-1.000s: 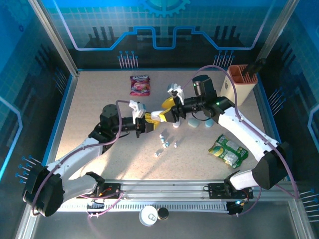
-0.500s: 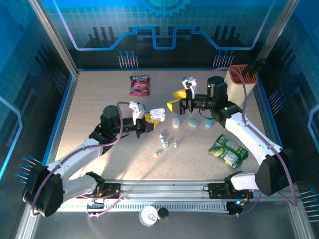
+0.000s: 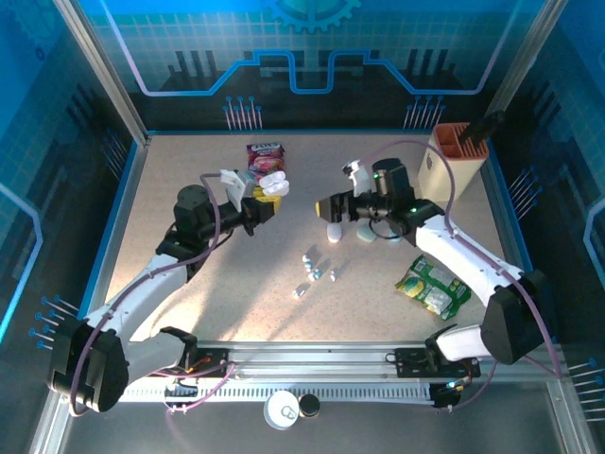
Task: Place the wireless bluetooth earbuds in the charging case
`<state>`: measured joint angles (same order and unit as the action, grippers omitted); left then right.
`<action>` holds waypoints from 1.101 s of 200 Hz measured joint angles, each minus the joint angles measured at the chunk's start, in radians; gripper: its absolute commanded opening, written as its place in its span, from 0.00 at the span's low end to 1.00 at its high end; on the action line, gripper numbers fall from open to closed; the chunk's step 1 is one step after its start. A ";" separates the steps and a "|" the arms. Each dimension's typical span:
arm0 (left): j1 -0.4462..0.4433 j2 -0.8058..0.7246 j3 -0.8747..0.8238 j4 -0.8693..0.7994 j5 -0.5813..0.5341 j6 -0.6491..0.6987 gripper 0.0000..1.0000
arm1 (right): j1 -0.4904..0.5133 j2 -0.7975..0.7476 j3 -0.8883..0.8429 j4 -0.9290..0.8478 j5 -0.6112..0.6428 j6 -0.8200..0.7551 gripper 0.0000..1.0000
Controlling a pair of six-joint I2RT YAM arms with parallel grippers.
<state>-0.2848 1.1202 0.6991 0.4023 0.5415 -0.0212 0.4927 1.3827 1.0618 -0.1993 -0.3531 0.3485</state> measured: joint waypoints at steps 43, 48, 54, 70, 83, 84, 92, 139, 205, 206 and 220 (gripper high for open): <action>0.041 0.024 -0.023 0.059 -0.076 -0.032 0.09 | 0.200 0.022 0.006 -0.138 0.097 -0.087 0.76; 0.045 0.025 -0.030 0.065 -0.085 -0.034 0.09 | 0.224 0.035 0.012 -0.159 0.108 -0.097 0.75; 0.050 0.026 -0.042 0.073 -0.101 -0.040 0.09 | 0.248 0.055 0.021 -0.183 0.117 -0.108 0.75; 0.058 0.025 -0.058 0.077 -0.133 -0.052 0.09 | 0.302 0.112 0.053 -0.243 0.137 -0.121 0.72; 0.061 0.019 -0.071 0.079 -0.162 -0.056 0.09 | 0.333 0.158 0.069 -0.282 0.140 -0.125 0.71; 0.061 0.019 -0.071 0.078 -0.164 -0.056 0.09 | 0.336 0.163 0.071 -0.286 0.140 -0.125 0.71; 0.062 0.009 -0.082 0.082 -0.180 -0.056 0.09 | 0.351 0.192 0.076 -0.306 0.140 -0.125 0.71; 0.072 -0.044 -0.130 0.104 -0.240 -0.062 0.09 | 0.370 0.340 0.077 -0.355 0.101 -0.121 0.72; 0.072 -0.042 -0.130 0.105 -0.237 -0.086 0.09 | 0.384 0.454 0.111 -0.340 0.046 -0.121 0.72; 0.072 -0.042 -0.130 0.105 -0.237 -0.086 0.09 | 0.384 0.456 0.111 -0.339 0.046 -0.122 0.72; 0.072 -0.040 -0.130 0.105 -0.230 -0.090 0.09 | 0.391 0.477 0.111 -0.328 0.035 -0.121 0.72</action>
<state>-0.2123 1.0805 0.5694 0.5068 0.3111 -0.1116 0.8837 1.8599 1.1732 -0.5274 -0.3180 0.2272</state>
